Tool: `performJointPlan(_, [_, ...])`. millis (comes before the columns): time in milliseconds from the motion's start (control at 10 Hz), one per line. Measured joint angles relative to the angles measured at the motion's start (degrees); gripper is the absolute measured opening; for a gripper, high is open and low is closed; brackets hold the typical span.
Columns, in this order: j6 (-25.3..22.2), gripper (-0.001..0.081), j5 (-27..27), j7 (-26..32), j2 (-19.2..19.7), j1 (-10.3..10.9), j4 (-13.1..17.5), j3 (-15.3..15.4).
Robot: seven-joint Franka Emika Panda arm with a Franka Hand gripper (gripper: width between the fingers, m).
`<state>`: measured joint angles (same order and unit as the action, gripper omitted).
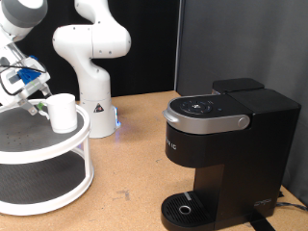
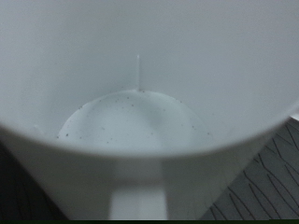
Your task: Make a cup of coffee with the keurig machine
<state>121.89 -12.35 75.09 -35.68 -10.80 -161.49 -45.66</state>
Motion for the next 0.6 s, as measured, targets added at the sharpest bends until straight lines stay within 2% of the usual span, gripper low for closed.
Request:
performJointPlan(100, [0.1,0.0806,0.0,0.0,0.0,0.0,-0.1,-0.2])
performJointPlan(300, [0.4,0.0555,0.0,0.0,0.0,0.0,-0.2,-0.3])
performJointPlan(400, [0.6,0.0555,0.0,0.0,0.0,0.0,-0.3,-0.3])
performJointPlan(500, [0.6,0.0375,0.0,0.0,0.0,0.0,-0.4,-0.3])
performJointPlan(600, [0.6,0.0239,0.0,0.0,0.0,0.0,-0.4,-0.3])
